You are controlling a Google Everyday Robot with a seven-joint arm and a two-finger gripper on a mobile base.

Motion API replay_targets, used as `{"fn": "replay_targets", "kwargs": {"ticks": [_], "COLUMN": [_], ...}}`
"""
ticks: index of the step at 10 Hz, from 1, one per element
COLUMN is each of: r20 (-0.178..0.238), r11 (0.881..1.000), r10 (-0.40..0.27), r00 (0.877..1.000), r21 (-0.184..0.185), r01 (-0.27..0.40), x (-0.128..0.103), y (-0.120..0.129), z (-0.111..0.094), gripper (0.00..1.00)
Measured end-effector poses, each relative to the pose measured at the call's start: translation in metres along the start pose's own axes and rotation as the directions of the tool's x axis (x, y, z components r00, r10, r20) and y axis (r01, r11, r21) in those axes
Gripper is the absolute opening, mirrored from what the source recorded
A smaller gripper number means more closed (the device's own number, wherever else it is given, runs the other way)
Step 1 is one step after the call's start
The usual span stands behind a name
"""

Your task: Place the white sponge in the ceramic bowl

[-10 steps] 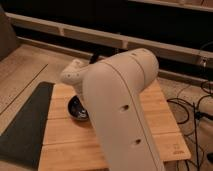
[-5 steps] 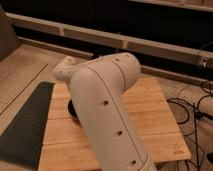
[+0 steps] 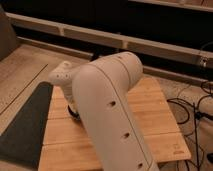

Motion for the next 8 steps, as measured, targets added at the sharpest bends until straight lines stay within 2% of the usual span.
{"fn": "replay_targets", "kwargs": {"ticks": [4,6,7,8], "r20": [-0.008,-0.007,-0.007,-0.007], "r11": [1.0,1.0,1.0,1.0], "r10": [0.015,0.016,0.016,0.016], "r00": [1.0,1.0,1.0,1.0], "r21": [0.006,0.006,0.006,0.006], "r01": [-0.015,-0.015,-0.016,-0.015], "x": [0.007,0.0069,0.0068,0.0068], "y": [0.0008,0.0006,0.0005,0.0006], "z": [-0.0015,-0.0016,-0.0016,-0.0016], "gripper": [0.05,0.01,0.01,0.06]}}
